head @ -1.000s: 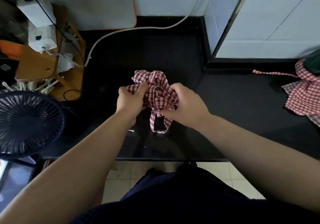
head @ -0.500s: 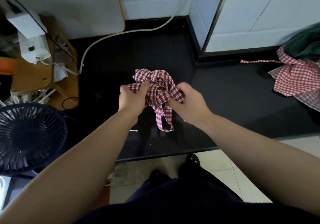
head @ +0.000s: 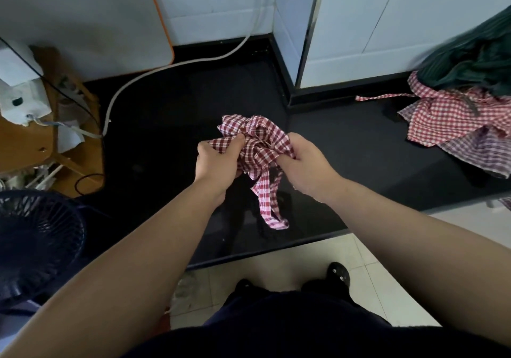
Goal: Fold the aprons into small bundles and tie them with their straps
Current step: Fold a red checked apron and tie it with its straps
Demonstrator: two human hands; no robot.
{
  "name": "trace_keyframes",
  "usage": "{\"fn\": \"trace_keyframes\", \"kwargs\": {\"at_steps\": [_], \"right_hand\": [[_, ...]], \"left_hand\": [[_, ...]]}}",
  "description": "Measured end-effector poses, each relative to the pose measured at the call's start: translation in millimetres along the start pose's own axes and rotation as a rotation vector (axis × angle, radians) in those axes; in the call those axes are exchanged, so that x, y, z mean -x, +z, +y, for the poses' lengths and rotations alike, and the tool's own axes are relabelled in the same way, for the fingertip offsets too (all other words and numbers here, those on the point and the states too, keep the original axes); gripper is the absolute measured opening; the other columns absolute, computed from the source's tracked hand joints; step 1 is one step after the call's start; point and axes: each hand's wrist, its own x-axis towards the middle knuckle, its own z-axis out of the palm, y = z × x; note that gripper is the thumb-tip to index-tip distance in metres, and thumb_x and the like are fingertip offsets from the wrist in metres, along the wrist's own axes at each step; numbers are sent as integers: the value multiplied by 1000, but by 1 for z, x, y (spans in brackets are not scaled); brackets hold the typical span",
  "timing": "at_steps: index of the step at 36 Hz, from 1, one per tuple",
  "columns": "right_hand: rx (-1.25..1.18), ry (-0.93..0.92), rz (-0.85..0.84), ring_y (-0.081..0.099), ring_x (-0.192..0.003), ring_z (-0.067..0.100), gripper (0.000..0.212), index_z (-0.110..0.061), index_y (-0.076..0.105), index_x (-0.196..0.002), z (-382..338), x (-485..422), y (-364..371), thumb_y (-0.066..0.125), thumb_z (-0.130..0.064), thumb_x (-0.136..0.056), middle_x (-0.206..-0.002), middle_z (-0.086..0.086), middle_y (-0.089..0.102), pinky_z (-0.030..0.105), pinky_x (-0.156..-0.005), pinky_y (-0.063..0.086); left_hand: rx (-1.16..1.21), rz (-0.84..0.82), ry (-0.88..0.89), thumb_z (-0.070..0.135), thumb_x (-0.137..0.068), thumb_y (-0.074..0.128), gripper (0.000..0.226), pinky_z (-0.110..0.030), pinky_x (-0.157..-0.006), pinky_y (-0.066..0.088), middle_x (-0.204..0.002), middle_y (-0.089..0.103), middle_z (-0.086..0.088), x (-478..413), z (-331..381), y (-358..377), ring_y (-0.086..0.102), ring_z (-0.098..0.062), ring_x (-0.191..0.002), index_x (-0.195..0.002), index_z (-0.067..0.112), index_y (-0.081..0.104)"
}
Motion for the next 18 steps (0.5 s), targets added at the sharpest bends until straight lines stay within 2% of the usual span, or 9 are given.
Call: {"fn": "trace_keyframes", "kwargs": {"at_steps": [3,5,7,8,10,12,13,15,18], "right_hand": [[-65,58,-98,58,-71,25,11,5,54,-88,3,-1,-24,59,-5,-85,-77,13,59,43,-70,50],[-35,164,-242,55,-68,25,12,4,55,-86,12,-4,-50,63,-1,-79,-75,12,56,41,-67,49],[217,271,-351,58,-69,20,13,-1,59,-87,18,-8,-63,66,-3,-77,-74,6,59,31,-64,50],[354,273,-312,58,-68,19,10,-4,59,-83,24,-10,-76,66,-4,-76,-74,4,59,28,-61,48],[447,220,-80,58,-73,19,4,-10,62,-81,39,-16,-98,63,-6,-79,-79,1,60,27,-60,47],[327,191,201,58,-82,17,16,-14,68,-94,53,-22,-126,59,-7,-84,-87,-1,61,26,-70,44],[258,171,300,57,-83,16,19,-17,67,-95,58,-25,-139,57,-6,-84,-85,-4,61,25,-72,42],[69,174,366,58,-77,14,17,-19,63,-89,60,-33,-157,54,-6,-84,-77,-8,59,27,-72,42],[-359,175,261,67,-82,26,18,-12,67,-80,56,-39,-178,55,-1,-85,-79,7,70,40,-77,55]], "left_hand": [[46,-54,-48,60,-67,73,87,-33,-74,60,-110,67,-4,4,4,17,71,-15,-89,-131,8,44],[66,-70,-81,67,-51,72,103,-31,-69,60,-110,68,-4,7,4,36,72,-15,-87,-132,8,48],[85,-60,-103,61,-62,74,92,-29,-64,60,-110,68,-5,5,1,41,72,-15,-87,-133,7,48],[90,-56,-119,57,-69,73,85,-29,-63,59,-111,68,-5,6,1,51,72,-16,-87,-133,7,48],[91,-30,-155,52,-76,72,77,-28,-62,60,-110,68,-6,8,-2,66,71,-16,-87,-133,6,47],[124,2,-198,48,-81,71,69,-31,-65,60,-107,68,-5,12,-3,87,71,-16,-87,-131,6,49],[150,24,-221,46,-82,71,64,-33,-68,61,-106,68,-5,14,-2,98,70,-16,-88,-128,6,51],[182,52,-264,41,-86,69,52,-35,-72,60,-104,68,-6,19,1,115,68,-18,-87,-120,5,56],[191,63,-304,38,-89,66,44,-33,-66,60,-98,65,-7,28,5,143,65,-19,-83,-114,2,57]]}}
